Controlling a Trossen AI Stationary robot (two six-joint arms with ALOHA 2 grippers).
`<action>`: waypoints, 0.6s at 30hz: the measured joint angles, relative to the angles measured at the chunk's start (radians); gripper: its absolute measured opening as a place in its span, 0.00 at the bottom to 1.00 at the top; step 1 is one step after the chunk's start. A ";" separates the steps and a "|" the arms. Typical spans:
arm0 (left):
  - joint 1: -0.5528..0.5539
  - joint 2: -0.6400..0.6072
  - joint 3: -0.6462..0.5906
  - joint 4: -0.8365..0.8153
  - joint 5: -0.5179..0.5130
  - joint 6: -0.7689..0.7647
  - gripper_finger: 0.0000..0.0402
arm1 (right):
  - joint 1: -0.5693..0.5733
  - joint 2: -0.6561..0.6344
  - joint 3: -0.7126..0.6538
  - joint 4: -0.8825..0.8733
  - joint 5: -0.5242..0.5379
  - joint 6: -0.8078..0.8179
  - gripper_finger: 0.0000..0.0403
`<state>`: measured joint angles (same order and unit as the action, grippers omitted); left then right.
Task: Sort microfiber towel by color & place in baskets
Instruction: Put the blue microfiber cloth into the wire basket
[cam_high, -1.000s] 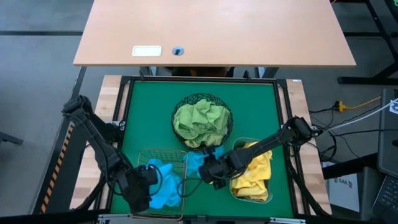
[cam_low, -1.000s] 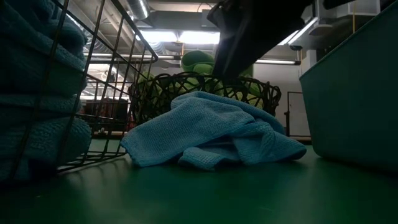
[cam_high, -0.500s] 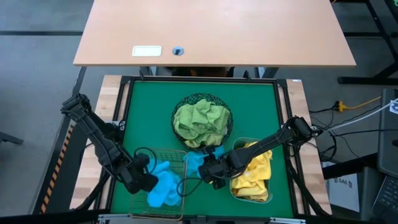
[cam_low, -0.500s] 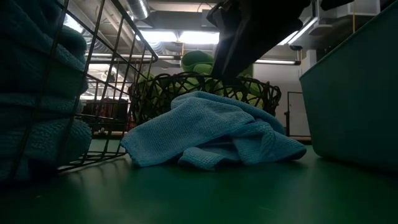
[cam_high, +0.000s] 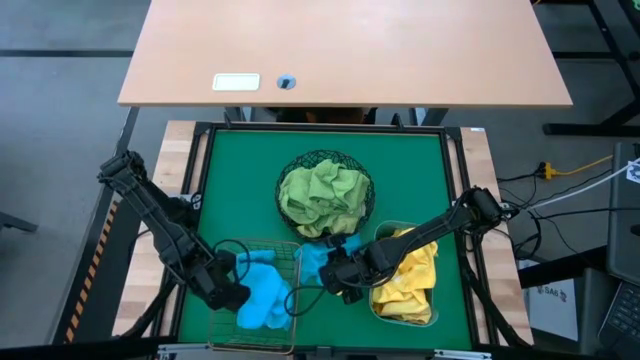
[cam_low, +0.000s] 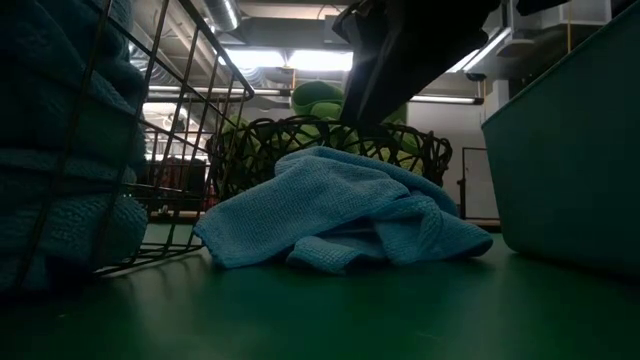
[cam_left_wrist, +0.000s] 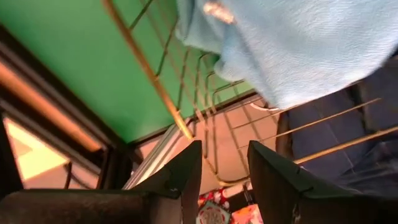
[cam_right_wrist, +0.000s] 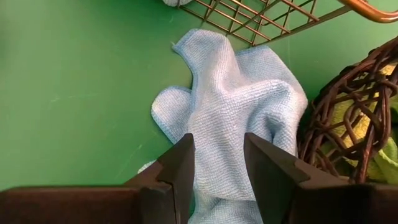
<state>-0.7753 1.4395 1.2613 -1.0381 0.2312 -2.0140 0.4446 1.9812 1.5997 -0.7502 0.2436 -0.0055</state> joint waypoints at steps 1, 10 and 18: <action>0.000 0.000 0.000 0.006 -0.015 0.006 0.31 | 0.000 0.000 0.000 0.000 0.000 0.000 0.34; 0.000 0.000 0.000 0.016 -0.075 0.009 0.31 | 0.000 0.052 0.001 0.005 0.062 0.000 0.34; 0.000 0.000 0.000 0.016 -0.093 0.010 0.31 | 0.000 0.147 0.001 0.024 0.080 0.000 0.34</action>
<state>-0.7753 1.4395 1.2613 -1.0225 0.1383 -2.0041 0.4446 2.1280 1.6005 -0.7257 0.3233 -0.0055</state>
